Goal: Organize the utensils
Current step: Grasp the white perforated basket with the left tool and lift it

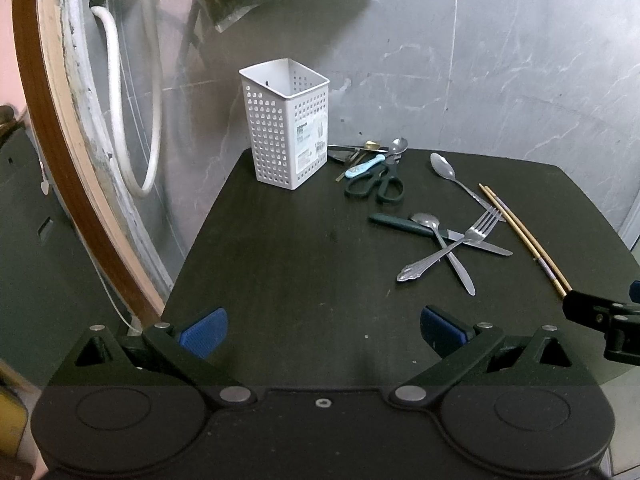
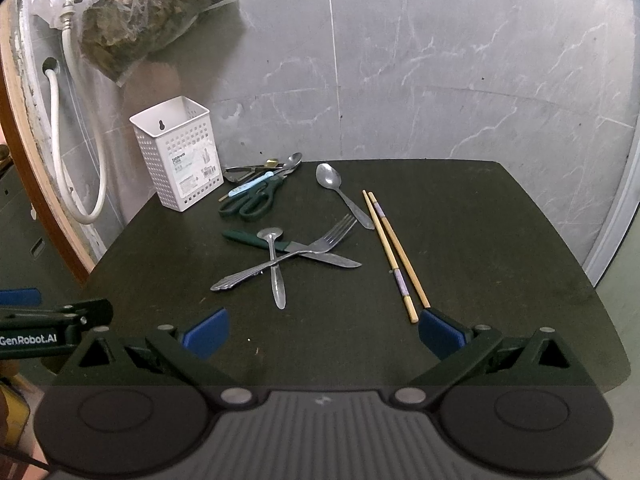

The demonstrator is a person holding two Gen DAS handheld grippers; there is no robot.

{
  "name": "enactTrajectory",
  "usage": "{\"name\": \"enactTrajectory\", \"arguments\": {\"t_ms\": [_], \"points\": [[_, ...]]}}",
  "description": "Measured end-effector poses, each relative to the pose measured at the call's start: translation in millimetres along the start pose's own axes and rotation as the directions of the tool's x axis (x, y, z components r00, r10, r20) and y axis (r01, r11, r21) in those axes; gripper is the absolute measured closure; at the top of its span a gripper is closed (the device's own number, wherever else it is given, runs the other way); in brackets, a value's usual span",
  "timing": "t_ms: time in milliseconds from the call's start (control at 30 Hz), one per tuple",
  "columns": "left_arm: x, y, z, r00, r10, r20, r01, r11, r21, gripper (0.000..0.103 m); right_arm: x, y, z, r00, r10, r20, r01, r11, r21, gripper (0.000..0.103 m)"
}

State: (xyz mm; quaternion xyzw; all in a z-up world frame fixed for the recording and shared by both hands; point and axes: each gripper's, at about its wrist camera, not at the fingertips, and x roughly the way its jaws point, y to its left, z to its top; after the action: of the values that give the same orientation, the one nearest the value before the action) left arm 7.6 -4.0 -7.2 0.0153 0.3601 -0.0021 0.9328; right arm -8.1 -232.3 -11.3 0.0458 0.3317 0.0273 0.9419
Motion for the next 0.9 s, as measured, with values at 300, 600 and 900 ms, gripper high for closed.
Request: {"name": "enactTrajectory", "arguments": {"t_ms": [300, 600, 900], "points": [[11, -1, 15, 0.995, 0.041, 0.087, -0.037, 0.998, -0.054, 0.001, 6, -12, 13, 0.990, 0.062, 0.123, -0.058, 0.997, -0.041, 0.000], [56, 12, 64, 0.969, 0.197, 0.148, -0.185, 0.979, -0.090, 0.001, 50, -35, 55, 0.965, 0.245, 0.095, -0.240, 0.969, -0.064, 0.000], [150, 61, 133, 0.952, 0.155, 0.263, -0.179, 0.981, 0.072, 0.000, 79, -15, 65, 0.962, 0.272, 0.038, -0.266, 0.957, -0.119, 0.000]]}}
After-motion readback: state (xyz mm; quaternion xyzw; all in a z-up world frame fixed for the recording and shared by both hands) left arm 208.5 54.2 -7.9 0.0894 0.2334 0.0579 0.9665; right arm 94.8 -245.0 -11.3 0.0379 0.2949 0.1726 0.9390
